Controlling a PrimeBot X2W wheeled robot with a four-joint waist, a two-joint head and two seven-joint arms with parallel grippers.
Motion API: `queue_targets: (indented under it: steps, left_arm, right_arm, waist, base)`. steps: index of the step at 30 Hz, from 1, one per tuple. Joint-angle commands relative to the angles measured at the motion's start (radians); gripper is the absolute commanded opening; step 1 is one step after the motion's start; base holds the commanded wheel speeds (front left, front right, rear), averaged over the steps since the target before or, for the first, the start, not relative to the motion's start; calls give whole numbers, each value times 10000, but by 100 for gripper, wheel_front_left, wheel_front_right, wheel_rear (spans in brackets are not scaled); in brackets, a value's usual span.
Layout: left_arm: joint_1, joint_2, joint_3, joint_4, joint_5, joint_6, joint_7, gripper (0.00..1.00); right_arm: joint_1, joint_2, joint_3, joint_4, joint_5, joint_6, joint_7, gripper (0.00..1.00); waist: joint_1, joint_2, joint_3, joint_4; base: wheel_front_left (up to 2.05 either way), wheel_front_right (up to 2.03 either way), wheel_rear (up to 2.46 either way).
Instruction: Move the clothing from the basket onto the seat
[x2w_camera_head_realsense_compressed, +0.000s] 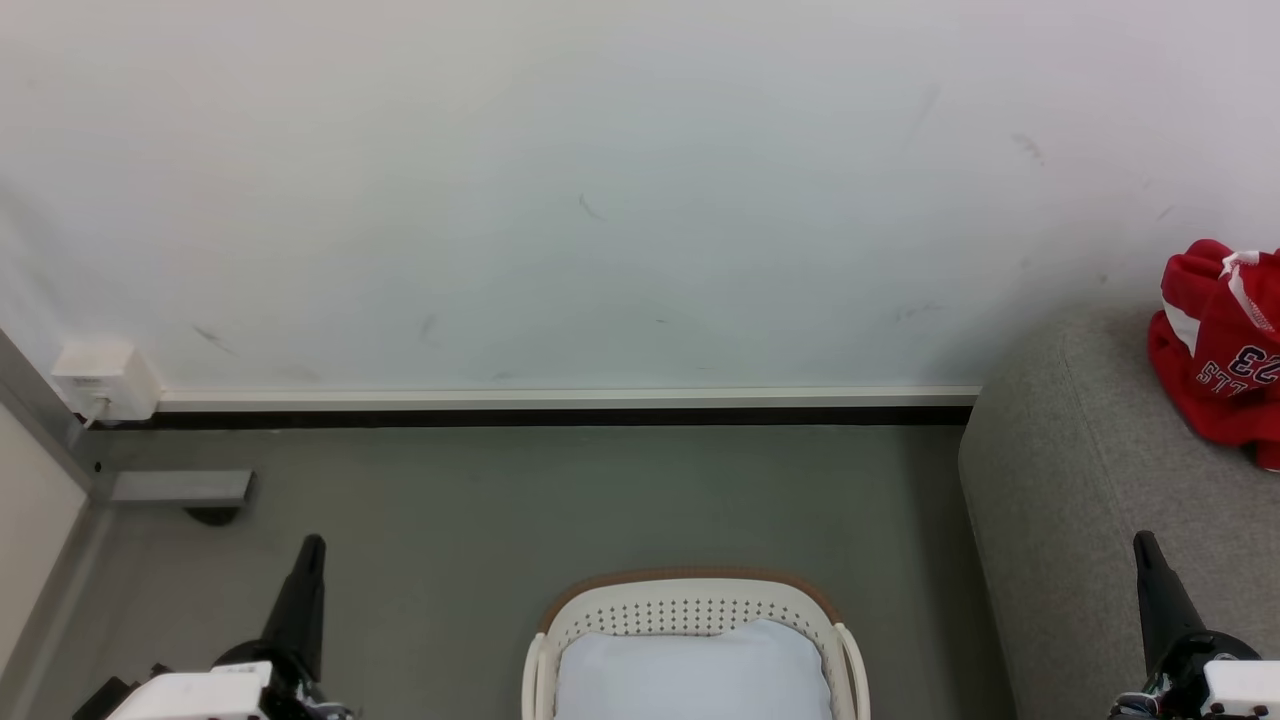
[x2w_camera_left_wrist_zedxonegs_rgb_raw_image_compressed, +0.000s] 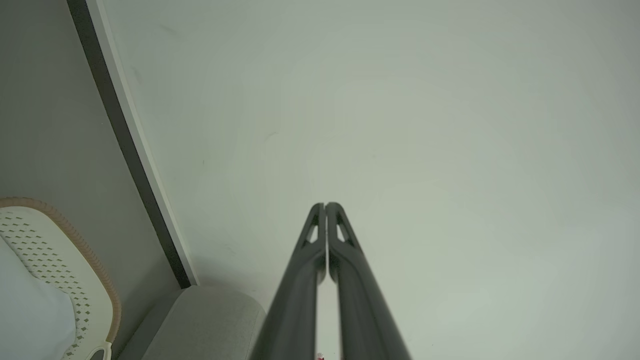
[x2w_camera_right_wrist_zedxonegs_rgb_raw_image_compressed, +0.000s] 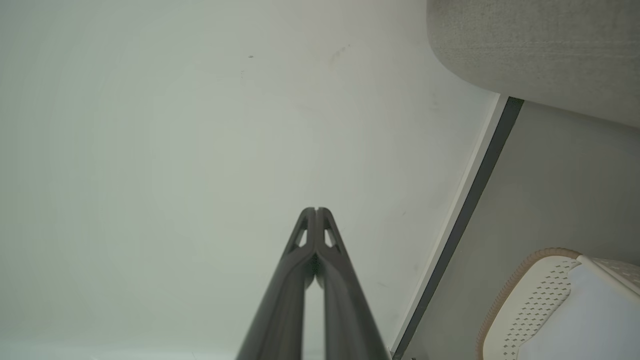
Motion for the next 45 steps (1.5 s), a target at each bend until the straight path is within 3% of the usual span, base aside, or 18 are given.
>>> queue_targets:
  steps: [1, 45]
  left_arm:
    - [-93, 24, 17, -29, -127, 13, 39, 0]
    - [-93, 24, 14, -31, -128, 13, 37, 0]
  right_arm:
    - [-113, -81, -36, -54, 11, -21, 31, 0]
    - [-113, -82, -35, -55, 12, -21, 30, 0]
  waist:
    - [0, 0, 0, 0]
    - [0, 0, 0, 0]
  base:
    - [0, 0, 0]
    - [0, 0, 0]
